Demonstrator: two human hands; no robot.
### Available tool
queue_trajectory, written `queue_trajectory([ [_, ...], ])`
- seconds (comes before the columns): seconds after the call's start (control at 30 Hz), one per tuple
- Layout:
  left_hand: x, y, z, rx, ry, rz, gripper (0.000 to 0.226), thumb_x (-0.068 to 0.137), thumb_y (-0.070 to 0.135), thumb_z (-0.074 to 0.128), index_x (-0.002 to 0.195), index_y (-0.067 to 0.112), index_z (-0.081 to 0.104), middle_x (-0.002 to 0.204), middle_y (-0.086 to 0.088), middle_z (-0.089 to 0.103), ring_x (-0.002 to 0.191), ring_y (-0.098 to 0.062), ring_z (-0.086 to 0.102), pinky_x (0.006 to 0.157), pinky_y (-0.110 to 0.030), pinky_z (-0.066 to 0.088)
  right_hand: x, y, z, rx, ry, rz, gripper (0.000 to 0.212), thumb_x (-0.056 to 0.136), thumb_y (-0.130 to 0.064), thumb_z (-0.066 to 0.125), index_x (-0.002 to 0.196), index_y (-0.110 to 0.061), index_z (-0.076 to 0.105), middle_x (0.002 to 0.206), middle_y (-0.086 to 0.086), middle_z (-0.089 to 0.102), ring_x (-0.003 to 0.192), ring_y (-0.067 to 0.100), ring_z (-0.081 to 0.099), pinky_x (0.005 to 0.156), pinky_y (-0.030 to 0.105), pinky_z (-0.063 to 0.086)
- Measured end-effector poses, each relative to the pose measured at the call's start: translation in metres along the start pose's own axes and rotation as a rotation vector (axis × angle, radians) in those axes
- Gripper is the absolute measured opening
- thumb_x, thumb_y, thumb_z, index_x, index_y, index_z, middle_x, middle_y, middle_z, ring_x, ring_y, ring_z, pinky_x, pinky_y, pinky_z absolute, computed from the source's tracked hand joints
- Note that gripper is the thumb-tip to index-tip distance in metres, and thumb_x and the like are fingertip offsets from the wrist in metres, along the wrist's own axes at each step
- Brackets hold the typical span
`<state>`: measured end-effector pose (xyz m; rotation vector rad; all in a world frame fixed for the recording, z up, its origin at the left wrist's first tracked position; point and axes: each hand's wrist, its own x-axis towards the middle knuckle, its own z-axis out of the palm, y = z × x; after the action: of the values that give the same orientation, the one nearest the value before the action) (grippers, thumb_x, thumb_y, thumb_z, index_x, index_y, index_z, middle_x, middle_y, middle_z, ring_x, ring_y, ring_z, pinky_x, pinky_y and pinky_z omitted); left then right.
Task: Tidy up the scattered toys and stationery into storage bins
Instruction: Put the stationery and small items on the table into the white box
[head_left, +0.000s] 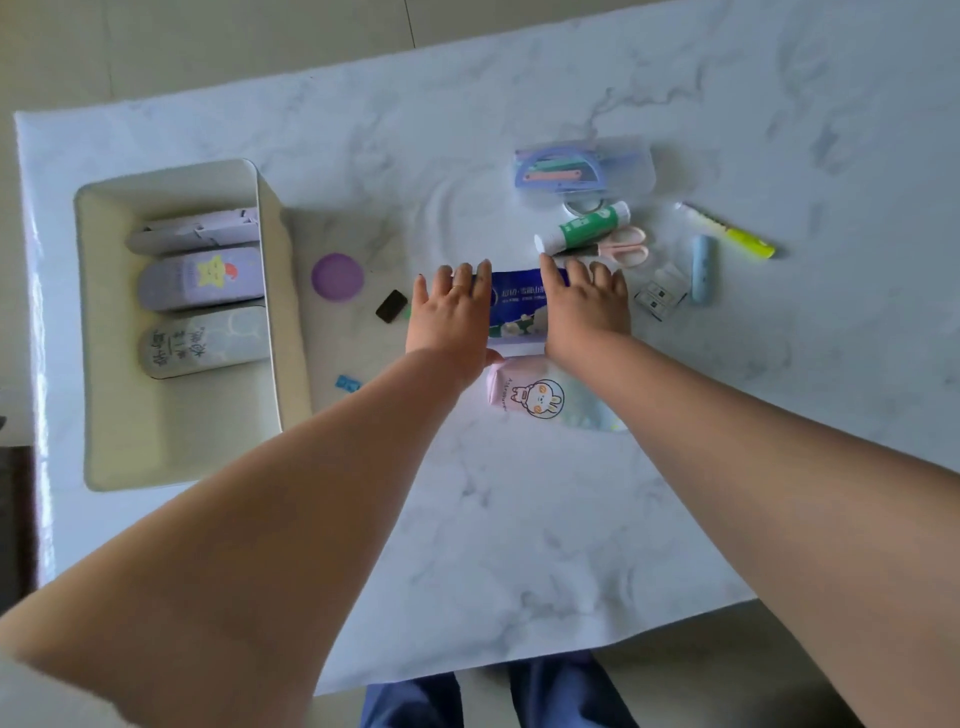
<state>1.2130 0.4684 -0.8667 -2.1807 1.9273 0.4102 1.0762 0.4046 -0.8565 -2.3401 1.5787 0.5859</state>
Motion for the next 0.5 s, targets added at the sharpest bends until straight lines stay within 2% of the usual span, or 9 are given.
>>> queue_trajectory([
  [0.1, 0.007, 0.001, 0.004, -0.033, 0.063, -0.021, 0.086, 0.078, 0.041, 0.072, 0.145, 0.012, 0.027, 0.135, -0.007, 0.045, 0.124, -0.029, 0.040, 0.110, -0.041, 0.028, 0.005, 0.000, 0.003, 0.035, 0.097, -0.008, 0.063, 0.087, -0.014, 0.053, 0.144, -0.022, 0.027, 0.139, 0.011, 0.041, 0.127, 0.035, 0.037, 0.112, 0.045, 0.024],
  [0.17, 0.006, 0.001, 0.002, -0.039, 0.080, -0.035, 0.076, 0.077, 0.038, 0.072, 0.139, 0.012, 0.035, 0.128, -0.007, 0.049, 0.119, -0.029, 0.044, 0.106, -0.039, 0.030, 0.005, -0.001, 0.002, 0.061, 0.115, -0.018, 0.057, 0.084, -0.016, 0.059, 0.136, -0.020, 0.036, 0.134, 0.012, 0.044, 0.124, 0.035, 0.039, 0.111, 0.044, 0.026],
  [0.33, -0.014, -0.019, -0.014, -0.025, 0.159, -0.039, 0.072, 0.073, 0.030, 0.074, 0.134, 0.012, 0.041, 0.122, -0.007, 0.052, 0.113, -0.030, 0.046, 0.105, -0.040, 0.031, -0.006, -0.018, -0.007, 0.144, 0.169, -0.069, 0.062, 0.076, -0.018, 0.071, 0.130, -0.019, 0.040, 0.131, 0.011, 0.044, 0.120, 0.034, 0.041, 0.108, 0.041, 0.030],
  [0.5, -0.051, -0.066, -0.042, 0.008, 0.255, -0.084, 0.072, 0.068, 0.025, 0.077, 0.131, 0.011, 0.046, 0.117, -0.008, 0.054, 0.109, -0.032, 0.048, 0.103, -0.040, 0.033, -0.025, -0.067, -0.027, 0.220, 0.276, -0.177, 0.060, 0.072, -0.008, 0.068, 0.126, -0.015, 0.044, 0.127, 0.007, 0.048, 0.117, 0.033, 0.044, 0.104, 0.039, 0.032],
])
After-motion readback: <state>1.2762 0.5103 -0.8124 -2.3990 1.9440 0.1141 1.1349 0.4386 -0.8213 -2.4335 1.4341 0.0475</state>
